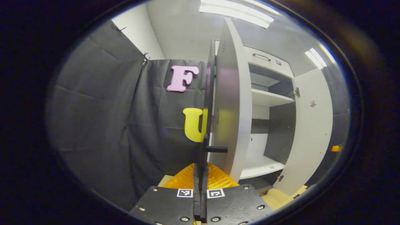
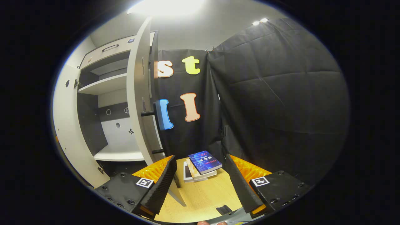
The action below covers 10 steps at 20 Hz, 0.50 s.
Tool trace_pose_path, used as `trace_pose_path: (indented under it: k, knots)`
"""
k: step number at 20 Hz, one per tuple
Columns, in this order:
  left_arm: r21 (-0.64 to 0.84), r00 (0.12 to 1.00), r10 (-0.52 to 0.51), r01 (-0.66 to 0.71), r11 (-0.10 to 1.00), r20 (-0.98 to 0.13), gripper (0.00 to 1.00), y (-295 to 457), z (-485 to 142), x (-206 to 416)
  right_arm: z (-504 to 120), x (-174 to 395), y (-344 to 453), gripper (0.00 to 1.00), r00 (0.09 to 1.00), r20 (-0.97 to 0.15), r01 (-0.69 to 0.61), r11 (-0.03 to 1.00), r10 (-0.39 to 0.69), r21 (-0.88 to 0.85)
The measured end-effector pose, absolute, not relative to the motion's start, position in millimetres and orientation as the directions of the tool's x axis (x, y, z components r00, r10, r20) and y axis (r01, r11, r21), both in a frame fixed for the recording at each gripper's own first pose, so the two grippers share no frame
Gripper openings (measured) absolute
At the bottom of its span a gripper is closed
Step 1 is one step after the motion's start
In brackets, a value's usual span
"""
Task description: Open the right door of the double-door shoe cabinet with the right hand, and open the left door with the left hand.
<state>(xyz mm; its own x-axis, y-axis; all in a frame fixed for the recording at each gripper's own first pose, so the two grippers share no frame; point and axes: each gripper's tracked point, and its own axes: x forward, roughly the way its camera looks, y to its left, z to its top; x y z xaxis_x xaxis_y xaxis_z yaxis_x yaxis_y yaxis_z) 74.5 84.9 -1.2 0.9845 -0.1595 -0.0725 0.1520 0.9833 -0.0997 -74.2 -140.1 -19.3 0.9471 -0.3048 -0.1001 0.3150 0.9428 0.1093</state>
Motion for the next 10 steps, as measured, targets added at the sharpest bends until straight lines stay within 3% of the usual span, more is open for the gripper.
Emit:
trace_pose_path:
  k: [1, 4, 5, 6, 9, 10]
  knots:
    - [-0.114, 0.983, -0.169, 0.160, 0.981, -0.073, 0.01, 82.5, -2.3, 74.0, -18.4, -75.3, -137.1, 0.98, 0.948, -0.106, 0.310, 0.945, -0.299, 0.108]
    - [-0.090, 0.984, -0.148, 0.139, 0.986, -0.096, 0.01, 84.8, -11.2, 74.4, -8.6, -80.2, -124.1, 0.92, 0.957, -0.096, 0.284, 0.954, -0.275, 0.099]
    - [-0.093, 0.986, -0.132, 0.123, 0.988, -0.099, 0.00, 84.3, -13.8, 74.1, -3.9, -79.7, -119.3, 0.92, 0.961, -0.087, 0.271, 0.958, -0.263, 0.097]
    - [-0.092, 0.987, -0.121, 0.112, 0.989, -0.104, 0.01, 84.4, -13.7, 71.5, 0.5, -78.5, -115.4, 0.98, 0.965, -0.078, 0.258, 0.962, -0.251, 0.093]
    - [-0.096, 0.987, -0.074, 0.060, 0.994, -0.142, 0.00, 87.4, -12.6, 53.0, 12.9, -72.5, -103.6, 0.98, 0.980, -0.047, 0.198, 0.974, -0.194, 0.107]
    - [-0.111, 0.987, -0.070, 0.054, 0.992, -0.145, 0.00, 86.7, -6.2, 45.3, 15.6, -71.5, -99.3, 0.92, 0.984, -0.035, 0.175, 0.979, -0.173, 0.107]
